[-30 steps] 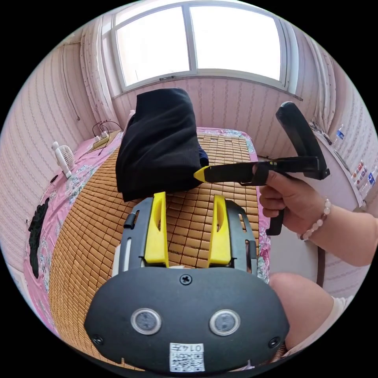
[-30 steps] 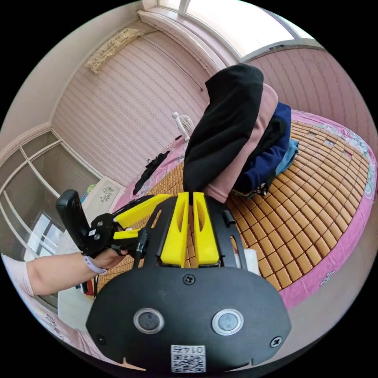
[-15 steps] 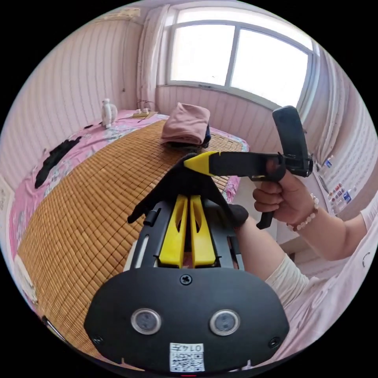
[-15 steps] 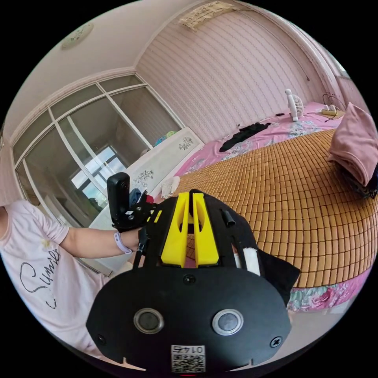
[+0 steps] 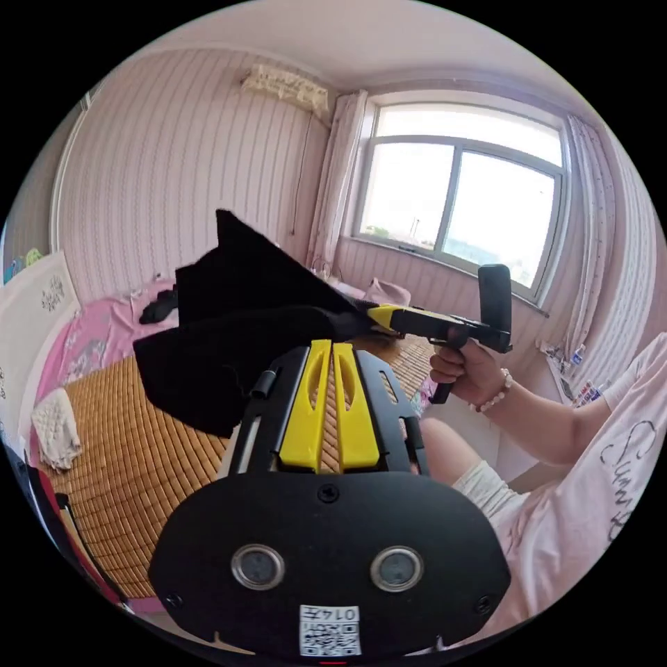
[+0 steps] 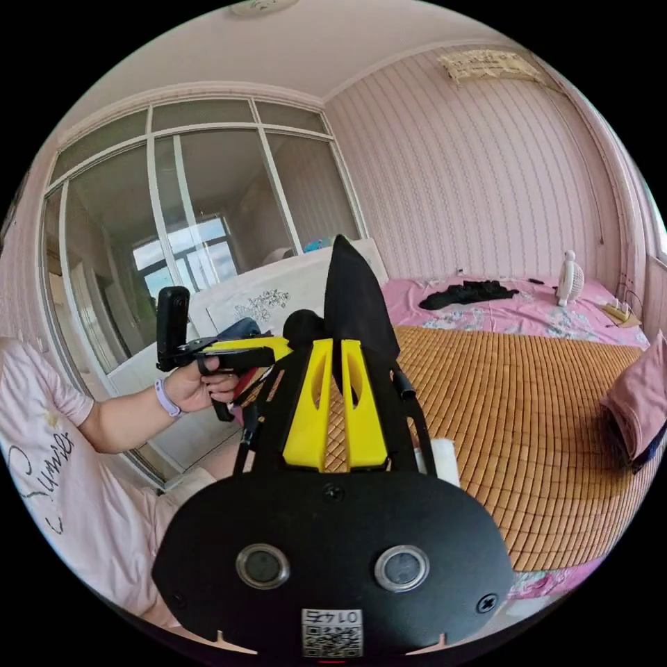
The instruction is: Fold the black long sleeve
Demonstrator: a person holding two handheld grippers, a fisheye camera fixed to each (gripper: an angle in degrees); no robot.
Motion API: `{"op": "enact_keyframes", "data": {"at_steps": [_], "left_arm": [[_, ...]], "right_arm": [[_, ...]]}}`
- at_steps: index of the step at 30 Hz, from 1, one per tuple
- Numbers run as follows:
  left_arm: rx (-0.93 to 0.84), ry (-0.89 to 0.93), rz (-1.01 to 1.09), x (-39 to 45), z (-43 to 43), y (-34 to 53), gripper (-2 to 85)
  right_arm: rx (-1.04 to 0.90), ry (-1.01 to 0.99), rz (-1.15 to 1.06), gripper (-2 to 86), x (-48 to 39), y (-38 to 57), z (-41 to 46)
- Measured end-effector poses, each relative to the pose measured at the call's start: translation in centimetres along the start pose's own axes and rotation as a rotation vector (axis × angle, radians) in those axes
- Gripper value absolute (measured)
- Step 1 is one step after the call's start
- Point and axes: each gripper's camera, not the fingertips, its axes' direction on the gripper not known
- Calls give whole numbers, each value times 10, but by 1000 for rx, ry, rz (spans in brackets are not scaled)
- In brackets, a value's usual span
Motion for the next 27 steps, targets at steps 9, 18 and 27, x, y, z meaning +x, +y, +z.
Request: {"op": "enact_keyframes", "data": {"at_steps": [9, 18, 27], "left_arm": [[-361, -73, -476, -105, 15, 159, -3], [-358, -180, -478, -130, 30, 158, 78], [-456, -261, -409, -142, 63, 149, 72]], "right_arm": [[-371, 136, 368, 36, 47, 121, 76], [-415, 255, 245, 92, 67, 66, 152], [-440, 349, 302, 114, 135, 15, 221]]}}
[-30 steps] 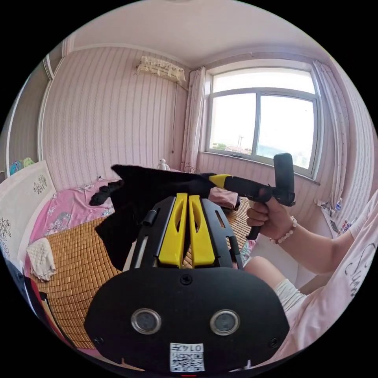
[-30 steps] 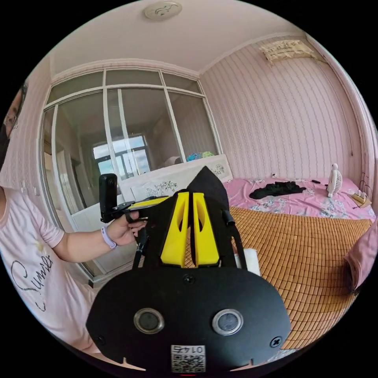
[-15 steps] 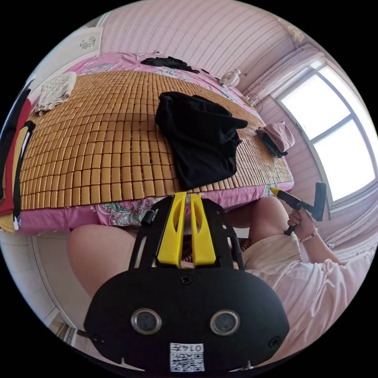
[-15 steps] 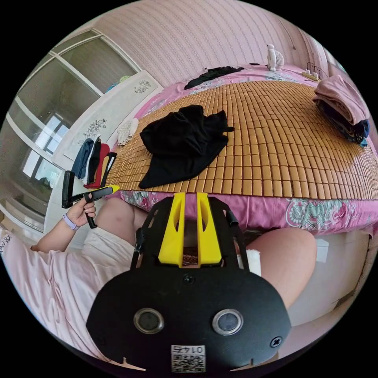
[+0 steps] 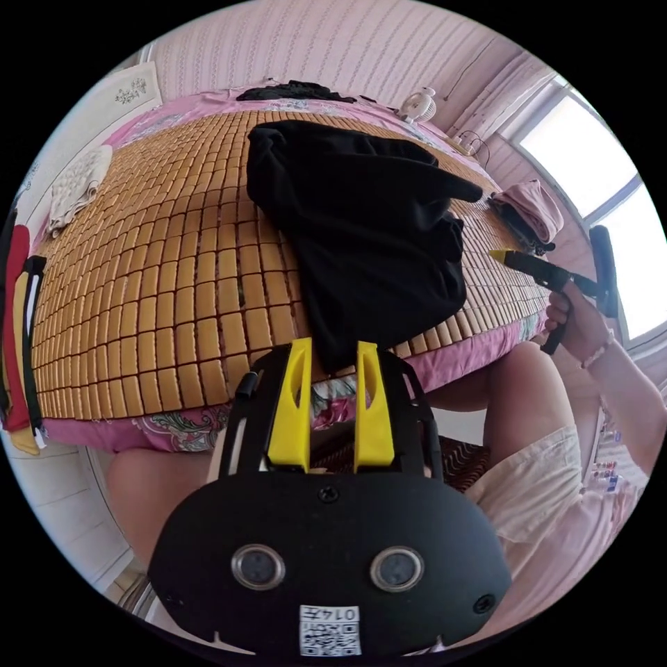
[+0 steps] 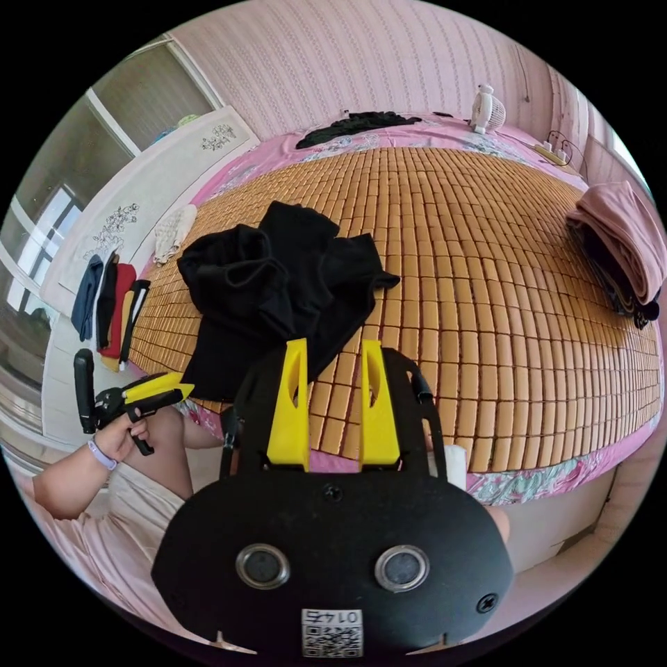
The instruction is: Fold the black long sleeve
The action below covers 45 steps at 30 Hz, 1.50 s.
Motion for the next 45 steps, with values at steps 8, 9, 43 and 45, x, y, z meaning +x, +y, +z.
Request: {"op": "enact_keyframes", "data": {"at_steps": [8, 9, 43, 45], "left_arm": [[51, 108, -13, -22, -62, 13, -5], [41, 83, 5, -25, -76, 20, -6], [866, 382, 180, -42, -510, 37, -10], [946, 385, 247, -31, -557, 47, -10]], "right_arm": [[39, -29, 91, 116, 19, -30, 5], [44, -32, 93, 116, 19, -31, 5], [832, -656, -168, 7, -13, 21, -464], [918, -695, -202, 7, -19, 37, -503]]}}
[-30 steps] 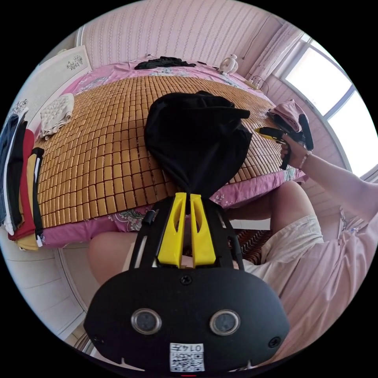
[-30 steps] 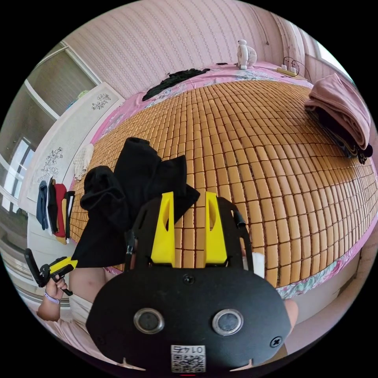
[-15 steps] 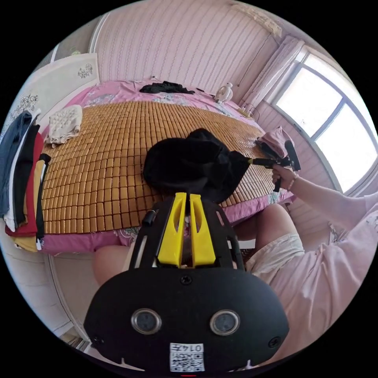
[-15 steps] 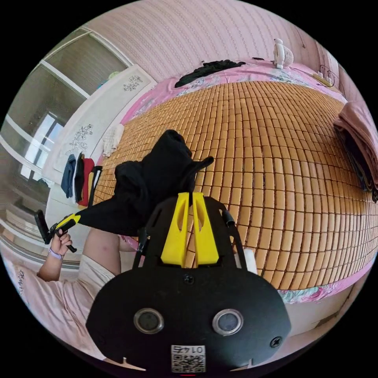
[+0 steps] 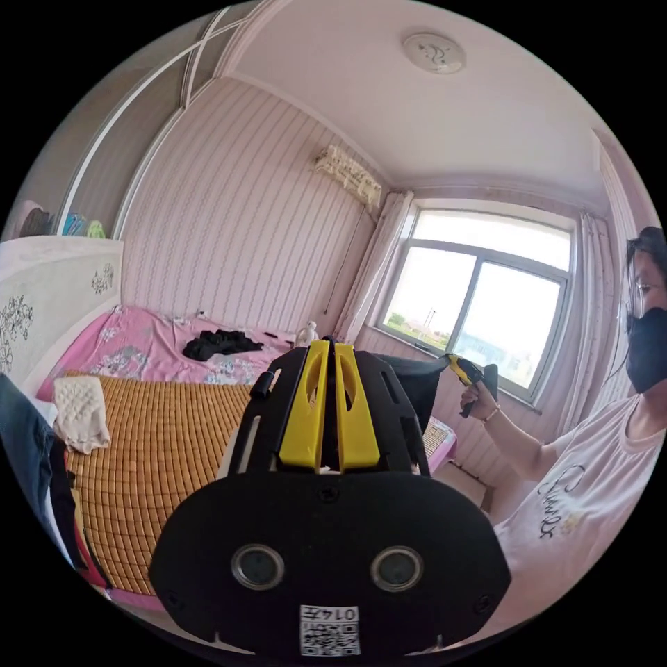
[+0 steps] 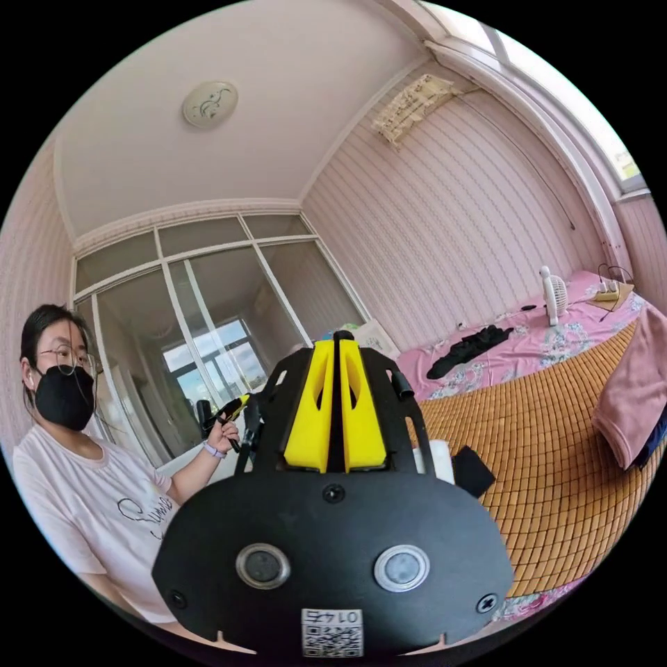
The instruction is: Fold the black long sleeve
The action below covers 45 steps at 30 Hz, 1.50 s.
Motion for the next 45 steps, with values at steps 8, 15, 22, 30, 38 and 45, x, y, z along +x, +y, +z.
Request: {"op": "enact_keyframes", "data": {"at_steps": [8, 15, 22, 30, 38, 45], "left_arm": [[280, 132, 188, 81, -103, -82, -10], [576, 68, 458, 162, -208, -165, -10], [587, -34, 467, 155, -216, -218, -10], [1, -271, 63, -2, -31, -213, -10], [347, -373, 169, 14, -2, -279, -10], [49, -445, 218, -46, 63, -189, -10]], "right_arm": [[172, -53, -356, 5, -166, -72, -75], [300, -78, -703, 5, -305, -131, -93], [196, 48, -801, 5, -333, -167, -23], [-301, 468, -483, 5, -138, -134, 175], [102, 379, -539, 5, -146, -222, 225], [-143, 349, -500, 5, -35, -116, 257]]}}
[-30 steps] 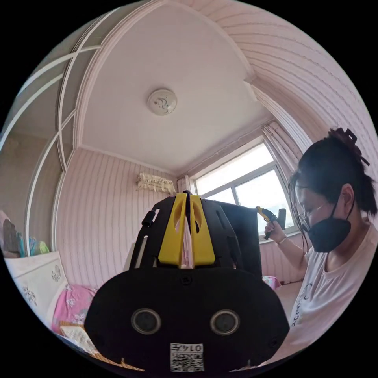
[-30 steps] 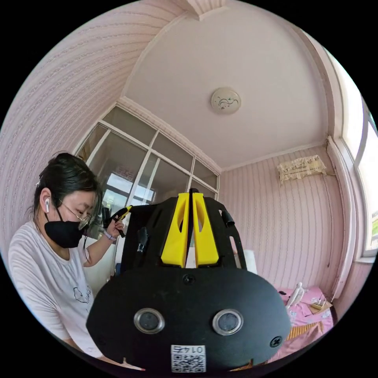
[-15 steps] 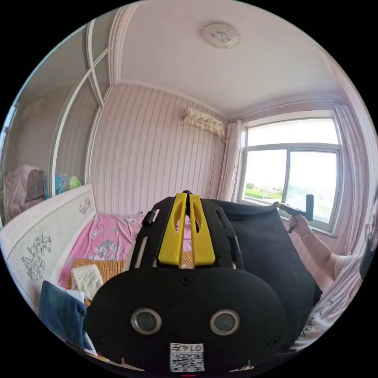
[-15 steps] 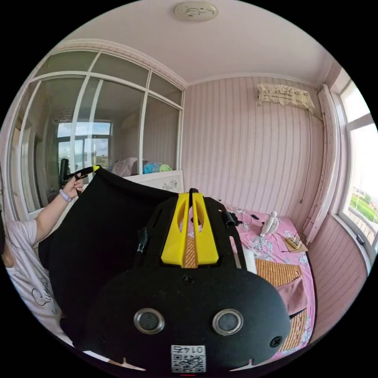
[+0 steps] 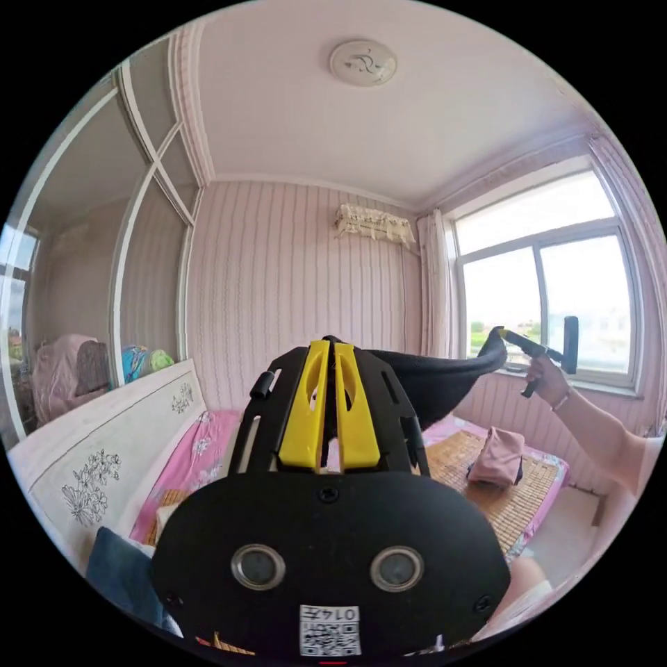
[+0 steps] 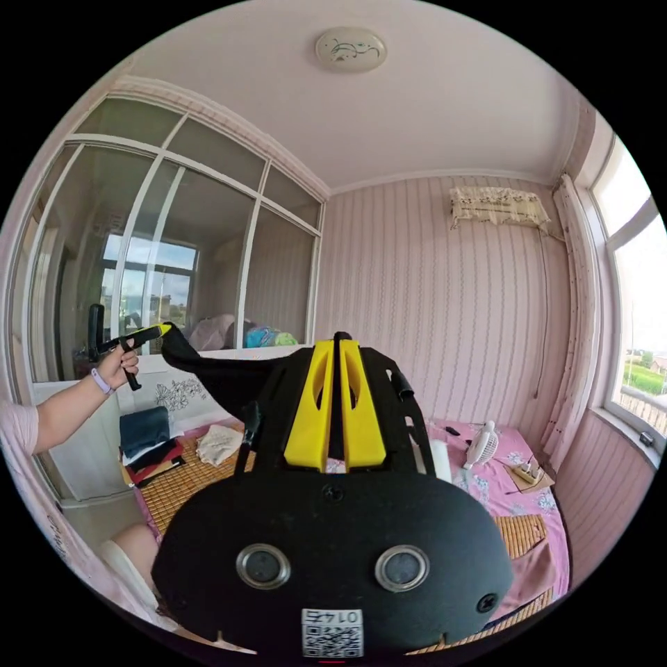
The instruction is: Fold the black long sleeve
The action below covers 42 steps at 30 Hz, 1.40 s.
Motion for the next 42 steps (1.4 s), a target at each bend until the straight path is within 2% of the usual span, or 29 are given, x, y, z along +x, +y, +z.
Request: {"op": "enact_keyframes", "data": {"at_steps": [4, 6, 8, 11, 15, 17, 23, 31, 36, 42], "left_arm": [[-304, 21, -75, -19, 62, 114, -10], [-486, 73, -194, -32, 96, 204, -10], [-586, 85, -253, -36, 114, 269, -10], [-760, 53, -268, -34, 132, 357, -10], [-958, 74, -302, -37, 136, 437, -10], [-1004, 68, -292, -38, 132, 456, -10], [-1093, 116, -180, -33, 106, 496, -10], [-1128, 145, -207, -36, 60, 545, -8], [-1118, 147, -335, -52, 28, 579, 2], [-1063, 119, -299, -55, -20, 594, 10]], "right_arm": [[-306, -7, 148, 6, 29, 161, 54], [-432, 4, 210, 6, 36, 233, 71], [-581, -6, 297, 7, 39, 321, 89], [-751, -27, 421, 7, 43, 408, 100], [-889, -70, 499, 7, 47, 473, 97], [-966, -78, 452, 7, 45, 498, 90], [-1034, -147, 387, 7, 47, 534, 55], [-1122, -227, 362, 12, 46, 579, 10], [-1151, -194, 343, 30, 51, 605, -25], [-1131, -154, 369, 75, 73, 632, -90]]}}
